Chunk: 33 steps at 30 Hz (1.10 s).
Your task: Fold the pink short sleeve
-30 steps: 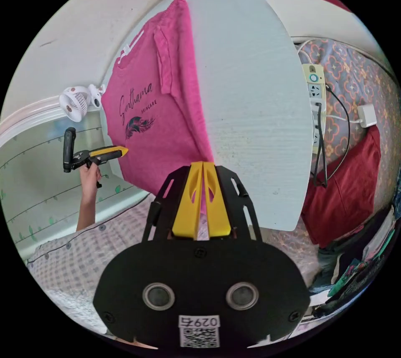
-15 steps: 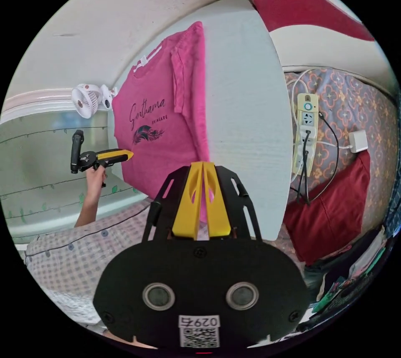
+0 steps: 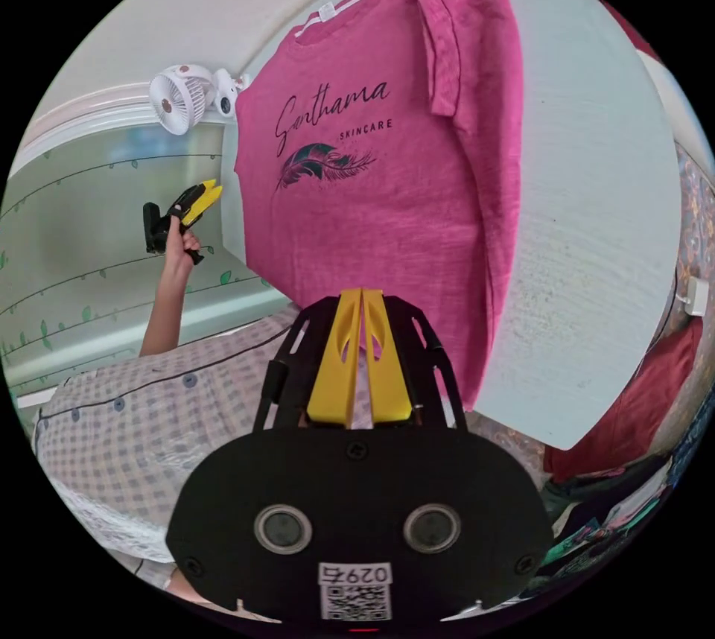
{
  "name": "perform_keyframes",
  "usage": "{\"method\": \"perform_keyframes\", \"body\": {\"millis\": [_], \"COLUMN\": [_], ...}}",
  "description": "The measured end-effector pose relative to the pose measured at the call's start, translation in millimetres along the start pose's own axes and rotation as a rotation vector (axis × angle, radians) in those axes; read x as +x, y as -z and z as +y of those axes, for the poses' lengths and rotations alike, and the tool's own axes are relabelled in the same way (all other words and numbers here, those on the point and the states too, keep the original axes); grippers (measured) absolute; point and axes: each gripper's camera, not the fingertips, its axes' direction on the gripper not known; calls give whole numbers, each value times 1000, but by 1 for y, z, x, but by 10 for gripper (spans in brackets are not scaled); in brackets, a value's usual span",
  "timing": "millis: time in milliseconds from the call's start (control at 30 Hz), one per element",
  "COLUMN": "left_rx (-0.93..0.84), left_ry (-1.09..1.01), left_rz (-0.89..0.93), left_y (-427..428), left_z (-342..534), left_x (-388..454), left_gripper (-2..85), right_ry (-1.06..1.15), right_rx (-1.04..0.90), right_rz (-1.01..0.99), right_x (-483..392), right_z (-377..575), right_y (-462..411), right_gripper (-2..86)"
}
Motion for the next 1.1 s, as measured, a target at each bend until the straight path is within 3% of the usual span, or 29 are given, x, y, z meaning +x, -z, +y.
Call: {"method": "perform_keyframes", "body": {"millis": [200, 400, 600, 700, 767, 833, 933, 1100], "left_rx": [-21, 37, 120, -59, -196, -155, -64, -211], "left_ry": [102, 128, -248, -565, -686, -704, -683, -645], "left_rz": [78, 171, -9, -197, -457, -567, -591, -547], "left_y": [-12, -8, 20, -14, -50, -50, -31, -43], "left_z": [-13, -16, -5, 16, 36, 50, 64, 60], "left_x": [-25, -21, 86, 157, 185, 193, 192, 169], "left_gripper": [99, 2, -9, -8, -3, 7, 53, 76], "right_ry": [26, -14, -94, -94, -63, -26, 26, 302], "right_rx": [22, 104, 166, 139, 96, 62, 17, -24], "right_rz": [-13, -68, -177, -183, -179, -157, -64, 57], "right_x": [-27, -36, -37, -47, -62, -78, -113, -215], "right_z": [-13, -14, -14, -25, -40, -53, -83, -162], "right_y": [-14, -18, -36, -52, -65, -74, -89, -119], "right_gripper": [-4, -4, -4, -4, -4, -4, -3, 4]}}
